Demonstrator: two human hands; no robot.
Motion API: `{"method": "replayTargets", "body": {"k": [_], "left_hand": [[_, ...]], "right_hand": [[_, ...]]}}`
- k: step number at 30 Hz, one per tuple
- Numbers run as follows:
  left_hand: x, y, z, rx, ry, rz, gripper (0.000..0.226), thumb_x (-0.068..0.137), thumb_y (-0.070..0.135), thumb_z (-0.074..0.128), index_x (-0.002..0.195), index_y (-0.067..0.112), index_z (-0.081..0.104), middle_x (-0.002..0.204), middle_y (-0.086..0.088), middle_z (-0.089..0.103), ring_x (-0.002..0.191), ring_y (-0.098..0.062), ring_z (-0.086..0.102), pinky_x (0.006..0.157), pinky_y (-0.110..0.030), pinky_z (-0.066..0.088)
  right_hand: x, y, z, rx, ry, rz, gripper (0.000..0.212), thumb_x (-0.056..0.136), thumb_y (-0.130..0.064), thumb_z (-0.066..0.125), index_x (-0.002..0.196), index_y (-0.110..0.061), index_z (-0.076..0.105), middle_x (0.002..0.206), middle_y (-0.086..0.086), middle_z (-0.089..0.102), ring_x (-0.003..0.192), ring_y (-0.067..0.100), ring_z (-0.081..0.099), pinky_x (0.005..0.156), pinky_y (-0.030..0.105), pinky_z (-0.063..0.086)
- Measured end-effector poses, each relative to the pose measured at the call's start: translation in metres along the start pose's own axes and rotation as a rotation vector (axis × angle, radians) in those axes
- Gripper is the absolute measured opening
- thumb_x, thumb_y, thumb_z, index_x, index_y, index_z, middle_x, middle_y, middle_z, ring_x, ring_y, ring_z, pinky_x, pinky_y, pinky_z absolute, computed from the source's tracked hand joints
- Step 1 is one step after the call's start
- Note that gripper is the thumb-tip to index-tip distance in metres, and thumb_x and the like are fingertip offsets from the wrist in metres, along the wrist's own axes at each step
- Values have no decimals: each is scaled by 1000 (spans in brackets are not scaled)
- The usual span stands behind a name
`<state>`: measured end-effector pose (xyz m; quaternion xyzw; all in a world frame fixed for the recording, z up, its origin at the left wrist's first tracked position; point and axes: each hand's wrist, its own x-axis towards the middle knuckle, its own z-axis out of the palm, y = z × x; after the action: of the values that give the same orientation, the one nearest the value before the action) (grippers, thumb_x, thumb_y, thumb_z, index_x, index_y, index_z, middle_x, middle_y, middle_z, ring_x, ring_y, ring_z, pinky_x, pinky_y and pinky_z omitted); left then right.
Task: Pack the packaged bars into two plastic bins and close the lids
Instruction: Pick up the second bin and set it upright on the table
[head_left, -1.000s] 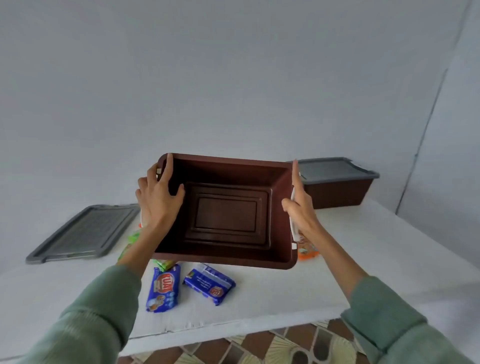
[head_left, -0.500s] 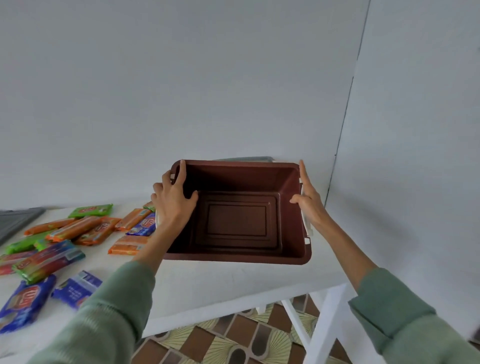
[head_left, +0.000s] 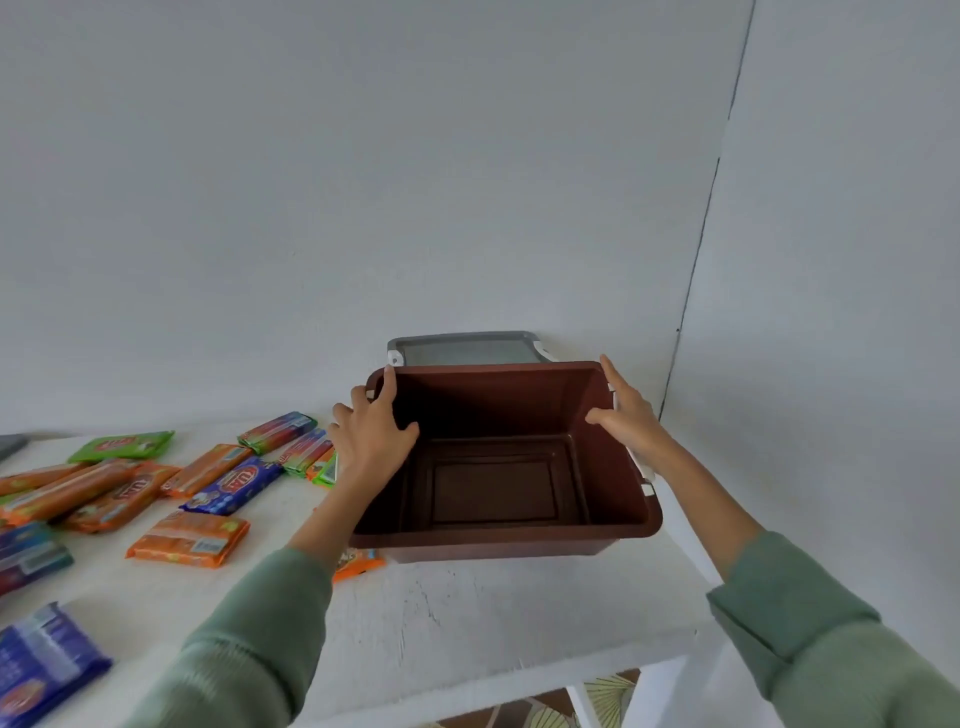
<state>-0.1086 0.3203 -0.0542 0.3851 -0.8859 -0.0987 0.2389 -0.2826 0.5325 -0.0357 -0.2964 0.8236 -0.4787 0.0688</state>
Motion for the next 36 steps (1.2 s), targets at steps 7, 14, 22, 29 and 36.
{"method": "replayTargets", "body": {"k": [7, 14, 22, 29, 36], "left_hand": [[-2, 15, 19, 132, -204, -62, 79, 88, 46, 51, 149, 25, 7, 143, -18, 30, 129, -43, 32, 100, -45, 36], [-3, 13, 31, 265, -262, -120, 82, 88, 50, 48, 150, 18, 4, 147, -20, 25, 134, -40, 27, 104, -44, 34], [-3, 11, 40, 284, -264, -110, 80, 92, 49, 44, 150, 17, -1, 150, -18, 19, 134, -36, 32, 101, -42, 40], [2, 5, 37, 179, -325, -100, 79, 92, 44, 46, 150, 19, -1, 153, -18, 14, 136, -37, 31, 107, -42, 34], [4, 1, 30, 28, -347, -96, 75, 93, 38, 48, 150, 16, 4, 155, -15, 14, 142, -31, 21, 112, -39, 24]], "right_hand": [[37, 27, -13, -104, -201, 140, 83, 85, -6, 60, 150, -25, 13, 156, 10, 20, 143, 27, 21, 114, 40, 22], [45, 28, 8, -578, -227, 53, 73, 90, -16, 57, 149, -22, 15, 146, 14, 36, 130, 31, 41, 103, 38, 37], [40, 47, 10, -608, -89, -57, 56, 99, -8, 35, 150, -17, 12, 137, 16, 48, 119, 31, 52, 96, 37, 43], [44, 67, -5, -5, -151, 125, 44, 102, -25, 31, 145, -19, 32, 152, 7, 30, 141, 27, 28, 117, 40, 21], [33, 76, -2, 144, -162, 219, 46, 102, -32, 30, 144, -16, 35, 149, 9, 36, 134, 29, 38, 113, 40, 30]]}}
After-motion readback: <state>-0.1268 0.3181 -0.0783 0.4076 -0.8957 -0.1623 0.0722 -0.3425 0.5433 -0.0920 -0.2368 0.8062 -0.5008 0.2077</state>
